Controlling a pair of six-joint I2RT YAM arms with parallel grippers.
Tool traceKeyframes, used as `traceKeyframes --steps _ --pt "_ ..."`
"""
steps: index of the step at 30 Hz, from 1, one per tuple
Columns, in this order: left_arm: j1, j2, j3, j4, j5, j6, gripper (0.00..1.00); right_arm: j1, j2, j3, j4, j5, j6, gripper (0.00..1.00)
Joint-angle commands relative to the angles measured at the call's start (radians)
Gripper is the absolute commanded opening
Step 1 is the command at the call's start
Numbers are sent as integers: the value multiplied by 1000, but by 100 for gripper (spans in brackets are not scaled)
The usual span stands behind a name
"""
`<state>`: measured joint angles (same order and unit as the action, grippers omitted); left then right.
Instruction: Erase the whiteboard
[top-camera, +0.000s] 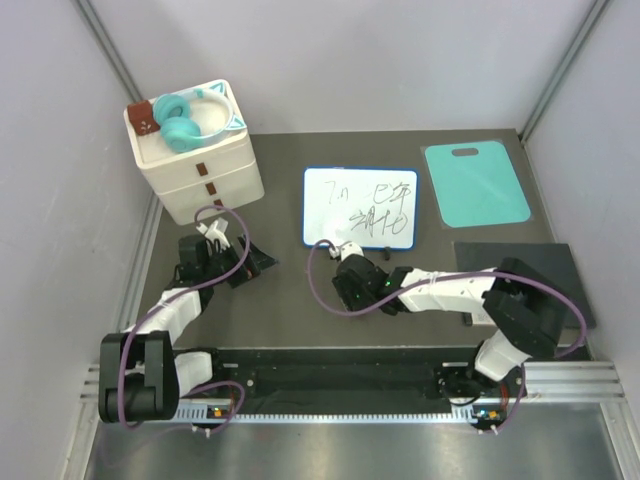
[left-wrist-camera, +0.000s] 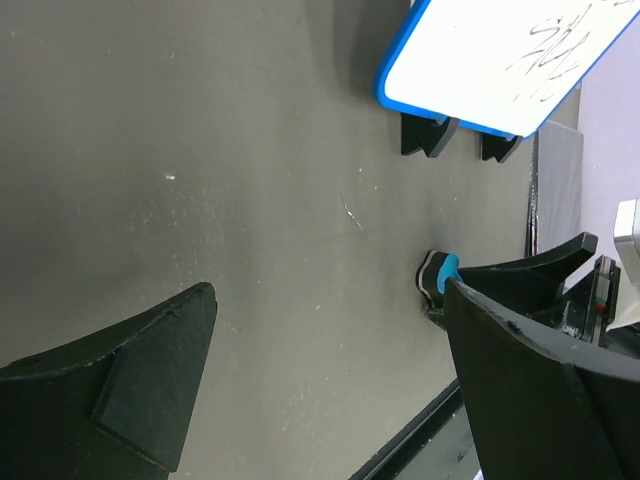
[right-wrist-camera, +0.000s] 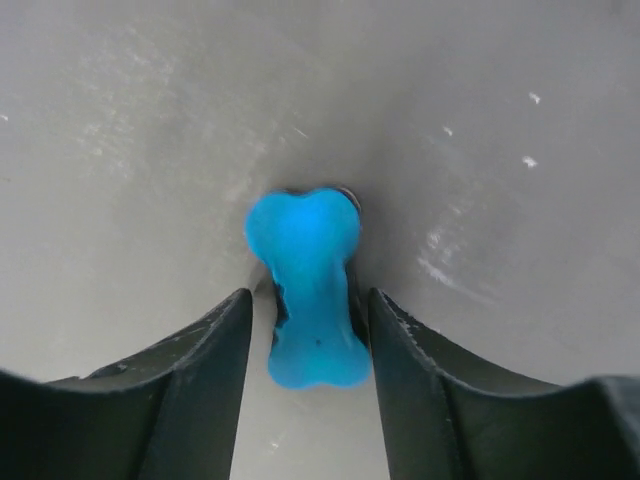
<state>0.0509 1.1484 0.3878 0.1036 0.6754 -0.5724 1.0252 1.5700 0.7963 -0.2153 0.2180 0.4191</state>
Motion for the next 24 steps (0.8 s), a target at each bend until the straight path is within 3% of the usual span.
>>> traceKeyframes --steps 1,2,5,7,10,16,20,24 --pt "4 -7 -9 42 26 16 99 22 70 61 28 26 21 45" --pt "1 -7 -15 57 30 14 99 26 82 67 18 47 30 29" --pt "-13 -9 -29 143 32 -6 99 32 87 70 8 101 59 7" --pt "-29 5 -29 223 13 -21 99 33 49 57 11 124 84 0" --pt "-78 95 -1 327 -16 -79 98 33 -20 55 -15 190 89 0" --pt "-174 461 163 490 -24 -167 89 13 -149 98 -107 253 60 0" --pt "-195 594 193 752 -22 -242 84 -92 -218 115 -125 134 66 0" --pt "-207 718 255 904 6 -311 84 -198 -283 90 -73 12 61 0"
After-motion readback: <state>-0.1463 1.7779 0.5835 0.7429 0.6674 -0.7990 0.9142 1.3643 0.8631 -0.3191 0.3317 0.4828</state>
